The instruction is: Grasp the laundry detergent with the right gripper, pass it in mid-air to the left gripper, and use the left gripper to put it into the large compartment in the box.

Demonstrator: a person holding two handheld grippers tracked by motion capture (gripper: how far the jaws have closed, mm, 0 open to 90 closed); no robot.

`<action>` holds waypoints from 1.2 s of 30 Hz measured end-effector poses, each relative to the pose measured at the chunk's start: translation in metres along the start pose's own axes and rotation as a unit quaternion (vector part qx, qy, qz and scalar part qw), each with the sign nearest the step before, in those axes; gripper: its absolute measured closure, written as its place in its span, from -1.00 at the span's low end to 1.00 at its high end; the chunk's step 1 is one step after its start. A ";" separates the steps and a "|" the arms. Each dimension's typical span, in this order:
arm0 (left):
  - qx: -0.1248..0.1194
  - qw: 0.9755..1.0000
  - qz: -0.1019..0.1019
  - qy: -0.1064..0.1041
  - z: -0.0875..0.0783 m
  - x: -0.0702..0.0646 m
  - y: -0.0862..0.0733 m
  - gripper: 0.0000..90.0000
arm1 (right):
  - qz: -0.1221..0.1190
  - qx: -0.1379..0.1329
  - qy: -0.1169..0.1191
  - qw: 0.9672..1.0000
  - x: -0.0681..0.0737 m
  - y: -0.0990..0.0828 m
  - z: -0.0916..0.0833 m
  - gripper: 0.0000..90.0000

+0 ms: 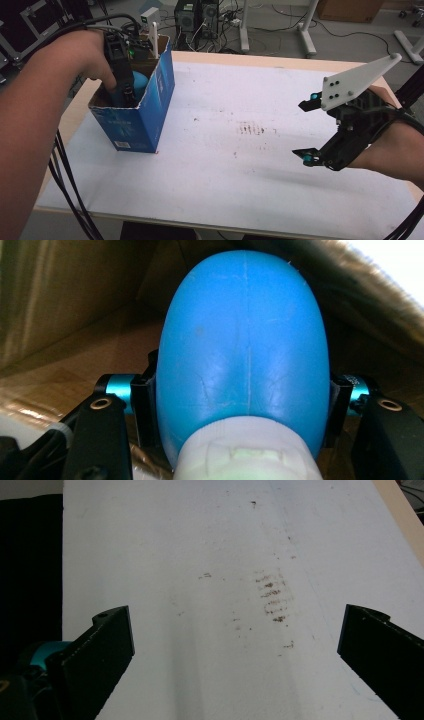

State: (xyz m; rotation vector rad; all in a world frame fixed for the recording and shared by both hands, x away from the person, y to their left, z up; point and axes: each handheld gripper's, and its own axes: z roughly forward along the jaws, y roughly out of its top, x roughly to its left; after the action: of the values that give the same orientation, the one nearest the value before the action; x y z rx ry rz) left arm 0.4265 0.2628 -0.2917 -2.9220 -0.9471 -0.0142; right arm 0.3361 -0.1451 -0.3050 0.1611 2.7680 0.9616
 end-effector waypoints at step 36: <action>-0.043 0.999 -0.005 0.000 -0.061 -0.003 -0.010 -0.60 | 0.018 0.003 0.004 1.000 -0.008 -0.001 0.003 -0.99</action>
State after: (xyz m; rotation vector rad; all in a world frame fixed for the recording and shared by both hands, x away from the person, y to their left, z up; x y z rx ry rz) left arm 0.4187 0.2652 -0.2299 -2.9948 -0.9836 -0.0559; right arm 0.3449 -0.1456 -0.3072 0.2083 2.7855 0.9646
